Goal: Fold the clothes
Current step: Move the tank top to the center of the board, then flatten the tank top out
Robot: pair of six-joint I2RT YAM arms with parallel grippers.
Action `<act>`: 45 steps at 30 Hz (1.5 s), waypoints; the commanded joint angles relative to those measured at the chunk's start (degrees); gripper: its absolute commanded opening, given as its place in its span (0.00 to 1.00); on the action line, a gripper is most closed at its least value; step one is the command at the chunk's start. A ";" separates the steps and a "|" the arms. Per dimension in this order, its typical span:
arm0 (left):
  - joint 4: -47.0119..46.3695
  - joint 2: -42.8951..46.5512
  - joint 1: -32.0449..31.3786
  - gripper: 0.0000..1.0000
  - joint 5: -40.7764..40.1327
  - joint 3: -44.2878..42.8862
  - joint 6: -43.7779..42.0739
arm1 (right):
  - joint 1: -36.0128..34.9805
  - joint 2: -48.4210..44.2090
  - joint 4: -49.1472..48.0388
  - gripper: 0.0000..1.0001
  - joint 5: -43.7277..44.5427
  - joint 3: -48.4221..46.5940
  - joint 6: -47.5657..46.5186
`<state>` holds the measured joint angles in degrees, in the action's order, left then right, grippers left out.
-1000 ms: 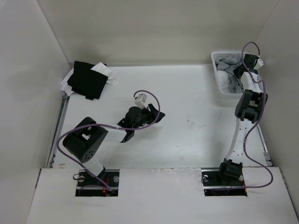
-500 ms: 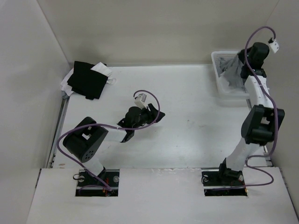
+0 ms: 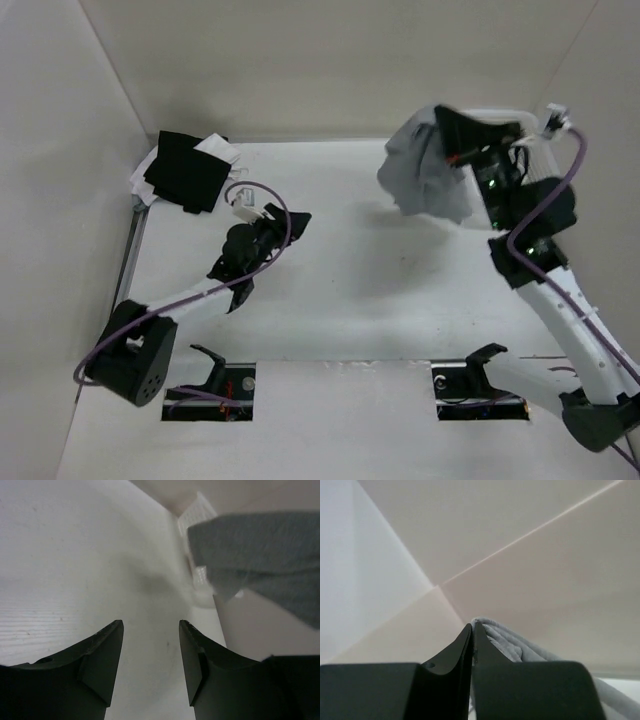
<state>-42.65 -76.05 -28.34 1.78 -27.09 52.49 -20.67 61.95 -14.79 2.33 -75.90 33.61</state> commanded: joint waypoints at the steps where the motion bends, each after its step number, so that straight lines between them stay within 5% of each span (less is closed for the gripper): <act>1: 4.23 9.32 3.50 0.48 -3.01 2.74 1.83 | -12.22 -3.33 -10.68 0.06 0.05 23.03 7.07; 6: 17.23 22.77 10.70 0.51 -3.01 7.22 0.16 | -27.96 7.03 -13.34 0.26 -1.44 39.58 13.24; 8: 22.07 26.03 12.99 0.52 -2.75 8.28 -0.10 | -32.27 5.30 -9.84 0.44 -1.54 43.10 13.15; 11: 29.09 28.93 13.79 0.51 -2.05 9.07 -1.16 | -33.87 -3.39 -2.99 0.52 4.59 47.41 14.38; 13: 35.14 31.56 11.79 0.48 -1.87 9.25 -2.82 | -33.87 -10.85 4.20 0.48 11.00 50.57 15.61; 14: 38.66 33.41 9.94 0.42 -2.30 9.42 -3.61 | -32.82 -13.67 9.11 0.33 13.03 51.80 15.87; 17: 45.19 35.97 4.58 0.31 -3.80 9.60 -5.64 | -31.15 -12.57 17.75 0.18 12.18 51.38 16.93; 19: 45.38 34.84 -1.39 0.30 -5.03 9.25 -7.22 | -32.01 -9.50 20.84 0.19 10.16 50.06 16.49; 24: 37.13 18.52 -19.93 0.39 -13.72 1.44 -15.82 | -36.77 -10.44 24.89 0.41 19.02 52.69 23.95; 27: 34.66 8.86 -24.60 0.42 -16.63 -1.72 -16.19 | -29.08 -13.96 23.59 0.50 22.98 52.96 23.36; 33: 33.78 6.01 -29.44 0.42 -13.30 -2.26 -14.17 | -5.94 1.56 15.67 0.52 19.66 43.13 8.42; 36: 31.68 2.42 -33.30 0.37 -9.18 -2.97 -13.03 | 0.31 18.57 16.01 0.22 13.60 32.27 2.28; 40: 31.58 -3.21 -33.06 0.31 -6.89 -3.05 -11.27 | -1.69 29.34 23.11 0.15 13.49 23.62 -0.73; 45: 34.21 -7.53 -24.46 0.25 -5.91 -2.88 -9.69 | -9.50 30.42 30.59 0.13 14.55 22.02 -2.14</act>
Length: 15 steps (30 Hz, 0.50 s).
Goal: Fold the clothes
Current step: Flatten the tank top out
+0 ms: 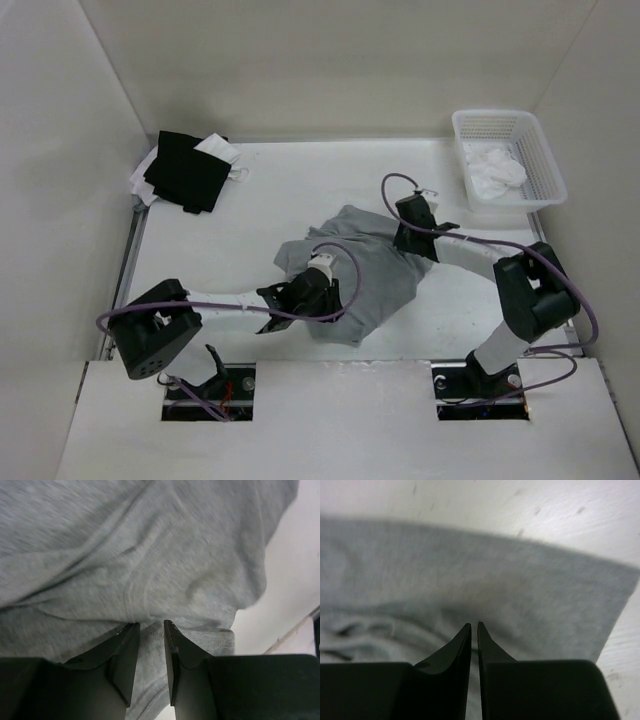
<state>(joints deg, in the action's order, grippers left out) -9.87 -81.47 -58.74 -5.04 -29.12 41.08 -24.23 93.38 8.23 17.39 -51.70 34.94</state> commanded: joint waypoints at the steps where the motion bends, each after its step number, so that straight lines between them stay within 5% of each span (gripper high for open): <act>1: 1.17 -2.29 8.84 0.25 0.91 -0.93 2.33 | -7.96 -1.36 9.85 0.13 -0.51 -2.17 -3.47; 4: -2.41 -2.02 20.24 0.25 1.26 -2.95 6.45 | -15.59 -2.15 16.18 0.14 -1.82 -1.74 -3.21; 10: -9.54 -6.57 32.05 0.25 1.09 -8.56 12.35 | -28.34 0.04 17.00 0.14 -8.58 0.64 -0.94; 15: -10.35 -17.48 35.14 0.25 3.27 -22.18 12.18 | -43.47 2.76 11.38 0.14 -14.92 -3.83 4.87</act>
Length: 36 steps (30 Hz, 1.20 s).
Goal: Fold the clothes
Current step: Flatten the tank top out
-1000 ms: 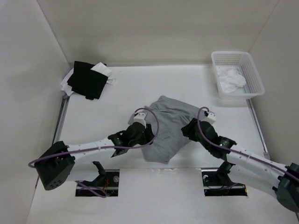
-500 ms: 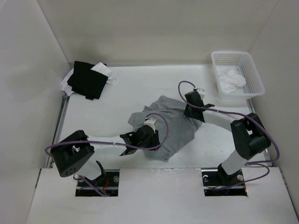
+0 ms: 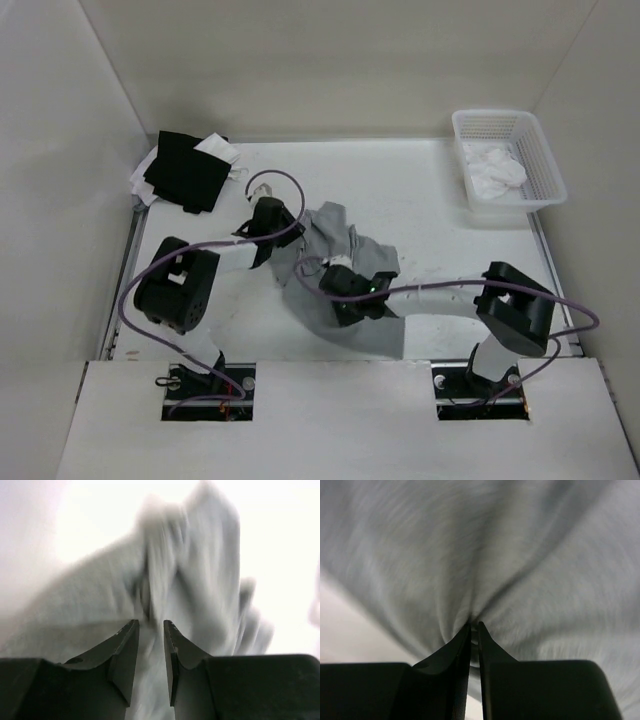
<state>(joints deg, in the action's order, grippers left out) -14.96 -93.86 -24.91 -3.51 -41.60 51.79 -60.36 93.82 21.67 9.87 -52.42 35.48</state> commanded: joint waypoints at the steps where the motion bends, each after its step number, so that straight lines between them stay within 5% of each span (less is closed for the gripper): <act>1: -5.08 -8.15 2.01 0.25 2.01 -15.12 0.78 | -10.14 3.64 -4.25 0.14 -8.54 -5.99 5.37; 5: -3.06 -14.31 5.70 0.27 6.22 -30.42 0.86 | -11.85 -1.07 -11.28 0.27 -6.80 -7.79 7.57; 10: 0.45 -14.43 3.87 0.35 12.29 -41.28 -3.88 | -1.85 -15.66 -19.38 0.43 0.23 2.92 8.90; 14: -2.77 -4.52 1.14 0.34 7.22 -24.47 -3.98 | 7.30 -14.91 -19.74 0.31 -1.25 6.46 7.50; 20: 1.74 18.75 -5.26 0.15 0.00 5.61 -3.01 | 15.04 -1.82 -23.51 0.19 -6.43 2.51 5.38; 28: 26.81 36.64 -19.85 0.10 -3.70 16.72 4.80 | 21.28 13.22 -25.97 0.10 -16.98 -7.42 9.86; 36: 24.02 31.57 -24.88 0.12 0.69 21.83 11.58 | 28.31 12.44 -26.24 0.06 -8.47 -9.63 14.17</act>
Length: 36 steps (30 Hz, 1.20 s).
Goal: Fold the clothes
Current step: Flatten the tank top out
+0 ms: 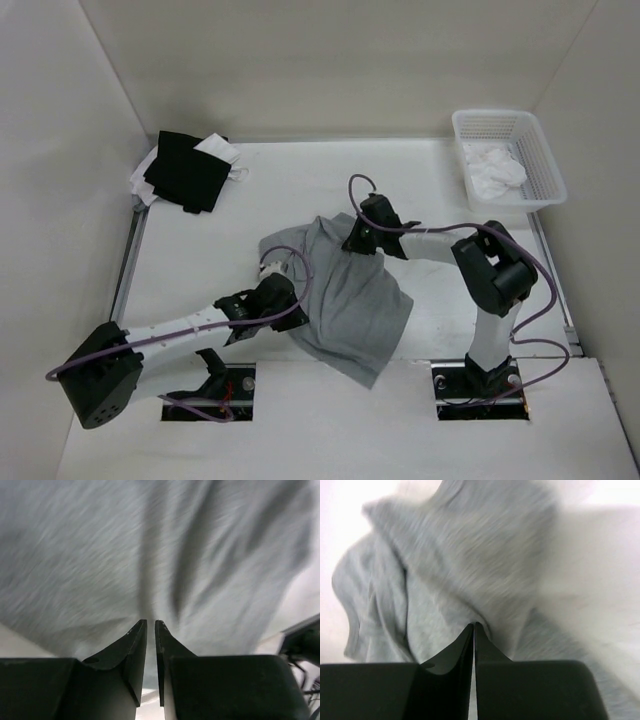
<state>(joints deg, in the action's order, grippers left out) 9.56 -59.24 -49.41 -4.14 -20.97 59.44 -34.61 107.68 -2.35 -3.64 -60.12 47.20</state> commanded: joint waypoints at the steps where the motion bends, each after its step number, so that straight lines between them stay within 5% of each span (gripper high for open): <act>1: -1.81 -5.33 0.40 0.12 1.07 0.67 2.89 | 3.36 -1.85 -2.39 0.06 6.26 -1.93 2.81; 5: -5.16 -10.53 5.15 0.12 0.37 -2.58 -1.68 | 5.73 -2.21 -3.18 0.05 9.78 -1.93 4.13; 11: -17.19 -25.54 22.09 0.12 -3.07 -15.12 -7.68 | 9.69 -4.83 -4.06 0.06 11.03 -2.21 3.34; 15: -19.67 -36.19 28.18 0.11 -2.02 -29.80 -6.10 | 9.08 -13.70 -6.09 0.29 7.86 4.29 -0.09; 18: -19.49 -34.99 27.40 0.14 -1.57 -34.40 -6.79 | 8.55 -22.31 -7.23 0.42 8.21 13.24 0.26; 21: -19.41 -29.90 24.59 0.18 -4.89 -30.38 -9.95 | 8.46 -29.87 -7.50 0.42 8.91 23.00 2.54; 27: -18.80 -16.28 22.56 0.20 -7.81 -12.54 -11.72 | 2.50 -35.51 -0.57 0.27 10.66 31.81 5.35; 32: -9.06 -0.30 23.35 0.21 -7.55 -0.14 -12.33 | -0.68 -41.84 5.60 0.46 17.08 34.37 8.08; 36: -2.28 6.93 21.77 0.22 -7.11 3.65 -11.19 | -0.50 -36.77 5.17 0.48 16.21 31.12 6.59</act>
<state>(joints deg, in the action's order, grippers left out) 2.35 -56.80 -26.70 -10.83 -18.87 48.51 -34.96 67.99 2.96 10.35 -25.67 53.71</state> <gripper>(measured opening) 0.216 0.479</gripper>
